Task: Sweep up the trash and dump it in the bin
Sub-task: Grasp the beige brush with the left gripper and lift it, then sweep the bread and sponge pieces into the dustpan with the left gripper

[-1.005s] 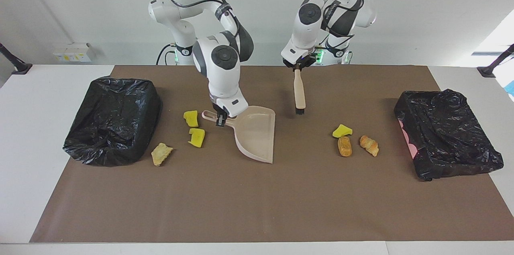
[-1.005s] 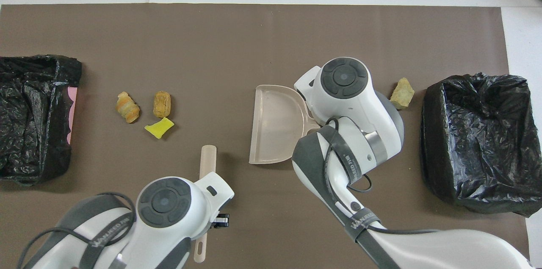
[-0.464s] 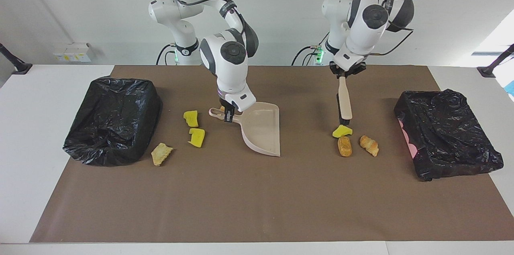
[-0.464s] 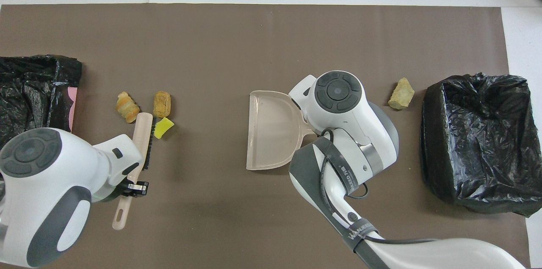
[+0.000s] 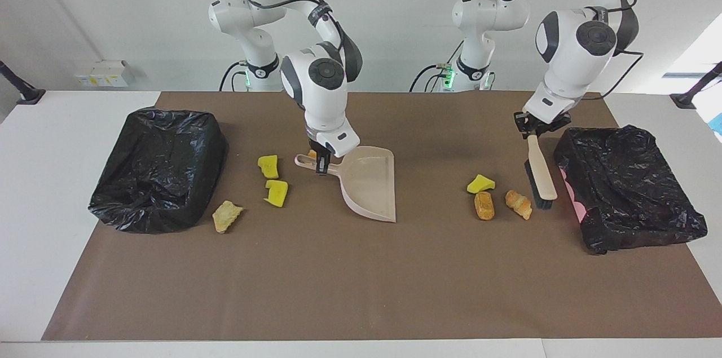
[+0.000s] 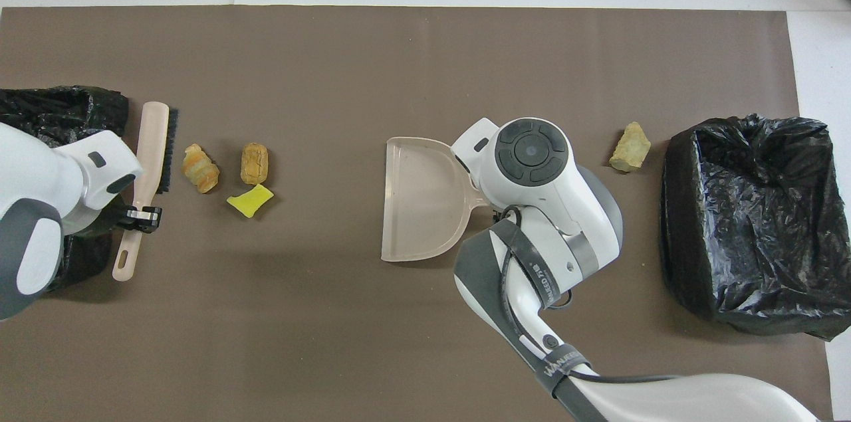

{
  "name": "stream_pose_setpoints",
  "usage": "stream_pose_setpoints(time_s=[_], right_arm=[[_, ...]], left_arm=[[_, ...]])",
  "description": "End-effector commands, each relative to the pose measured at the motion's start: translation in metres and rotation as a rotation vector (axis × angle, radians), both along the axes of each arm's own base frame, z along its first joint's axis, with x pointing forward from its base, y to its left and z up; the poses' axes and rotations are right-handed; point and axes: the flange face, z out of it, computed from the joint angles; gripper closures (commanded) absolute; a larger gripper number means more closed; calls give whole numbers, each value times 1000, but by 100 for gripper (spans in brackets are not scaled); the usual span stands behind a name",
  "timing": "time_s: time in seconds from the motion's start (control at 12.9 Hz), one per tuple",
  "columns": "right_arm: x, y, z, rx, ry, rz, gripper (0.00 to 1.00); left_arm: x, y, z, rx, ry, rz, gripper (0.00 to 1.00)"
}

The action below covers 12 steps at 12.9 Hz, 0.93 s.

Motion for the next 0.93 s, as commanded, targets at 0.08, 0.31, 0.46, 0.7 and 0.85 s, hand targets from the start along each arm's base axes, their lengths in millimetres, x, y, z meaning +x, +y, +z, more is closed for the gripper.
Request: stream_pose_setpoints(time_s=[0.08,0.31,0.46,0.7,0.85], right_arm=[[-8,1,1,10,-24,21,100],[-7,0,0,10,-23,20,100],[-6,-3,0,9,-21,15,100],[-5,-3,-3,9,-21,14,100],[-5,-3,-5,8,-18,12,100]], left_arm=[[49,20,-40,29,-27,-20,100],[35,26,-78,25,20,-20,100],[15,23,-105,17,23,-34,100],[-9,-8,-111,16,39,-89,100],[-25,-42,-115,14,52,-132,100]])
